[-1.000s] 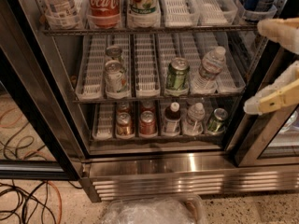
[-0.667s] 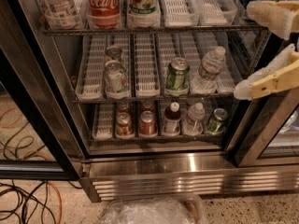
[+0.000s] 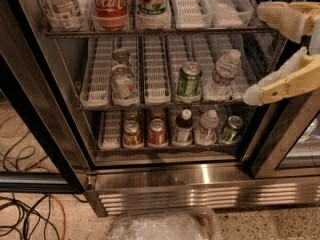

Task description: Pick blue plastic bottle from top shelf of fridge

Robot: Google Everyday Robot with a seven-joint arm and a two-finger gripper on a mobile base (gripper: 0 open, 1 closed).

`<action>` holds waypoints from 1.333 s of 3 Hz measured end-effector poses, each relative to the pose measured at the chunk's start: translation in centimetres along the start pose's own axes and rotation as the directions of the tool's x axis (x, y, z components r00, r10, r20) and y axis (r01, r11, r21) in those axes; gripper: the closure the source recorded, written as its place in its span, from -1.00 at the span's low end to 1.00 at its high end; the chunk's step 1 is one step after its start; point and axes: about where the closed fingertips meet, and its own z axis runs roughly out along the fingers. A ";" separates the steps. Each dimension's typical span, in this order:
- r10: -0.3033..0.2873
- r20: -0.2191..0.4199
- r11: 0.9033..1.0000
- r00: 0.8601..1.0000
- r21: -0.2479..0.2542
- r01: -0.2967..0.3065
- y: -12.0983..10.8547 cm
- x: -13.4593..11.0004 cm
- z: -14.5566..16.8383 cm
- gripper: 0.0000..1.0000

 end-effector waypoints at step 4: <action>0.050 0.205 0.995 0.977 0.073 -0.066 1.3 -0.3 9.7 -1.00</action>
Offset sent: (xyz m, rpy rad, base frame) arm 0.0350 0.0681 -0.0299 0.1243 -0.0354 0.0422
